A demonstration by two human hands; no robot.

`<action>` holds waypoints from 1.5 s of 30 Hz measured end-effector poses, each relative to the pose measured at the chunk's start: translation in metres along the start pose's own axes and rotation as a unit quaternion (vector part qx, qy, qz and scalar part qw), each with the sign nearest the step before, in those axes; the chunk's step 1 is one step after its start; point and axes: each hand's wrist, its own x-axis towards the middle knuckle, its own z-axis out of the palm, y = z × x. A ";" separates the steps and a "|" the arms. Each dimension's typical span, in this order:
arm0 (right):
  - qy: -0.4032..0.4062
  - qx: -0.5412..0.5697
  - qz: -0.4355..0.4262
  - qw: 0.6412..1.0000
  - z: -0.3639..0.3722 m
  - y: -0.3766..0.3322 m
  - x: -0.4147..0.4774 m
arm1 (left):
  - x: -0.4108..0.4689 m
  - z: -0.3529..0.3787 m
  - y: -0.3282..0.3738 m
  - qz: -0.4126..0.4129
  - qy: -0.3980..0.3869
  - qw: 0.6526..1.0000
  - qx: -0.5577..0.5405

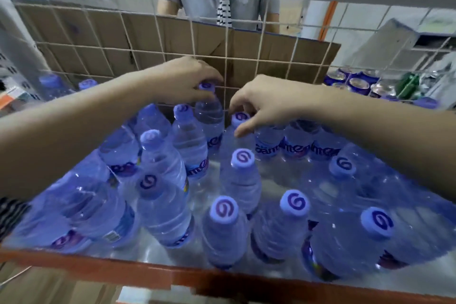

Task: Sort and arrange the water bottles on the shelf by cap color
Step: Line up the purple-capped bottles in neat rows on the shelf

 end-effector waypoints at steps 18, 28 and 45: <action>0.023 -0.001 0.172 0.985 0.001 0.018 0.036 | 0.014 0.012 -0.032 -0.020 -0.092 0.995 -0.030; 0.064 0.036 0.164 0.984 0.006 0.015 0.038 | 0.012 0.014 -0.033 -0.024 -0.063 0.996 -0.064; 0.105 -0.009 0.191 0.976 0.020 0.017 0.040 | 0.021 0.028 -0.036 0.006 0.019 0.997 -0.068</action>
